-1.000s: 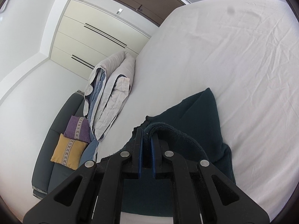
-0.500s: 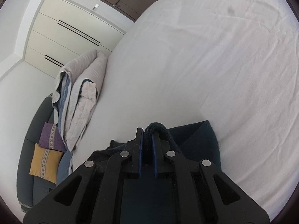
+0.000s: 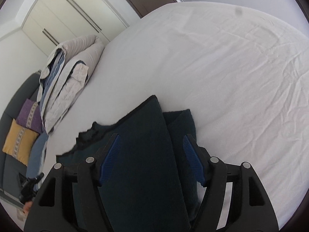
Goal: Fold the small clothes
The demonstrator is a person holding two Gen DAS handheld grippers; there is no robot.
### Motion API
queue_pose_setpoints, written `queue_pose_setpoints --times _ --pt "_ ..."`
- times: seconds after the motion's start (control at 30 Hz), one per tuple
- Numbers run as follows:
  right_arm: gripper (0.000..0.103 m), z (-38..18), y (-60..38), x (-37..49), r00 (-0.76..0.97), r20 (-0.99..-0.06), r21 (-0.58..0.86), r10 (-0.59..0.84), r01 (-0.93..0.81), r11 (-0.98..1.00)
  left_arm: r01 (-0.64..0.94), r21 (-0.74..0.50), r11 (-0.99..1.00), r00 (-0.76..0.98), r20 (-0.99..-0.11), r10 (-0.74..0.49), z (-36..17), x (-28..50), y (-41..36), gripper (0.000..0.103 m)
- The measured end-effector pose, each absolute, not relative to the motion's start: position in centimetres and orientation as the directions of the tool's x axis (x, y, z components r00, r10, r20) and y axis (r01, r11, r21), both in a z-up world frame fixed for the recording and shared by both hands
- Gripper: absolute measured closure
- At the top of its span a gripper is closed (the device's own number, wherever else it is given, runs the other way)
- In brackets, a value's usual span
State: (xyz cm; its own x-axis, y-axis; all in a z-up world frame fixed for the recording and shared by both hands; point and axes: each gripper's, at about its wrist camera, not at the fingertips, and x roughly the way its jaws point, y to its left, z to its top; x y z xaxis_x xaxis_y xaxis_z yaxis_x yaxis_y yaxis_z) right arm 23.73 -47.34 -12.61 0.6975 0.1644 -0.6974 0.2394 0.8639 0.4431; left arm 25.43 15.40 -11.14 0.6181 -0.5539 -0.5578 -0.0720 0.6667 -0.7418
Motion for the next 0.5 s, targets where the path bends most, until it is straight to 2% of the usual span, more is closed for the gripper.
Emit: queue_pose_setpoints --times 0.13,0.37,0.43,0.5 --pt "0.037 -12.0 -44.7 20.4 0.682 -0.721 0.328 0.124 0.179 0.927 -0.042 -0.666 0.745 0.613 -0.605 -0.507 -11.5 22.6 14.2 0.068" --pt "0.037 -12.2 -42.7 15.4 0.678 -0.730 0.247 0.090 0.139 0.959 -0.033 -0.562 0.826 0.612 -0.665 -0.428 -13.1 19.8 13.5 0.068" --pt "0.038 -12.9 -42.4 14.7 0.663 -0.743 0.236 0.090 0.134 0.962 -0.036 -0.561 0.827 0.612 -0.667 -0.426 -13.4 19.5 13.6 0.071" --pt "0.039 -14.2 -41.9 14.5 0.636 -0.768 0.207 0.080 0.129 0.970 -0.039 -0.550 0.834 0.611 -0.674 -0.416 -13.6 19.4 13.5 0.078"
